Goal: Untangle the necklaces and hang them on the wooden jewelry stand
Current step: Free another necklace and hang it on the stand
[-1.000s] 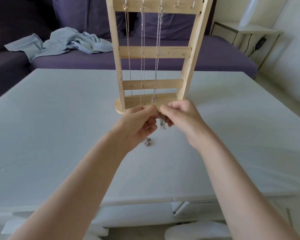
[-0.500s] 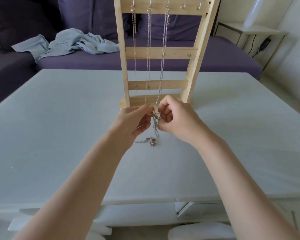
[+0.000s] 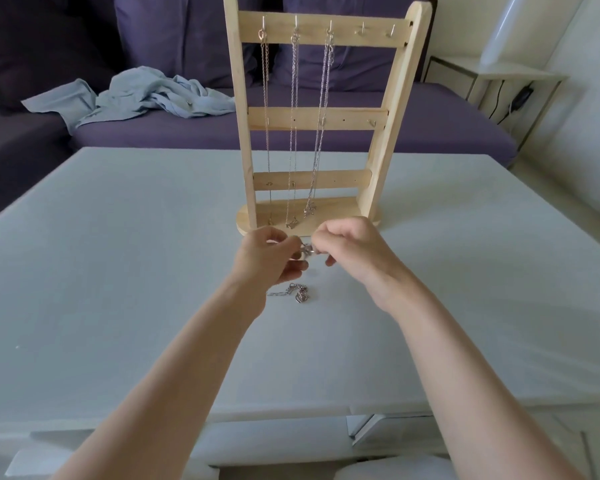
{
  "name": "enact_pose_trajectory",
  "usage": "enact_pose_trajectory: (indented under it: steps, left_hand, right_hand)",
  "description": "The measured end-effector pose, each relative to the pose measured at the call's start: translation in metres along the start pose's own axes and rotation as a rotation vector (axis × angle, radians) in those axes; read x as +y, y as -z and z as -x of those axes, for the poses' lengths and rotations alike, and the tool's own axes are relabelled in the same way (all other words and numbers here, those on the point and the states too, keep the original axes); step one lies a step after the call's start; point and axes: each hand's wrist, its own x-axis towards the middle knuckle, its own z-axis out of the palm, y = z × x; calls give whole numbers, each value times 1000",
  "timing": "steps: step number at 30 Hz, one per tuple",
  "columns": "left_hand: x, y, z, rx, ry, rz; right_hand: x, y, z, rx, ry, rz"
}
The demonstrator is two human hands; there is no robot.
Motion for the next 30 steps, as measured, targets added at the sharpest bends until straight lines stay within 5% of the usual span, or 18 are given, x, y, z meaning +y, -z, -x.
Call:
enact_pose_trajectory:
  steps: [5,9,12,15,22,30]
  left_hand:
    - [9,6,-4,-159,283,653]
    - [13,8,-4,-237,363,799]
    - [8,3,-3,-183,295,565]
    - [1,0,0,-89,145,88]
    - [7,0,6,-51,56,-205]
    - [7,1,6,-218,189,-150]
  right_hand:
    - [0,3,0,-93,70,-371]
    - [-3,6,2,-138,103,-512]
    - [0,5,3,-92,74,-55]
    - [11,2,3,-139,-56,430]
    - [8,8,11,-209,-132,-204]
    - [9,12,14,-233,-221,-339]
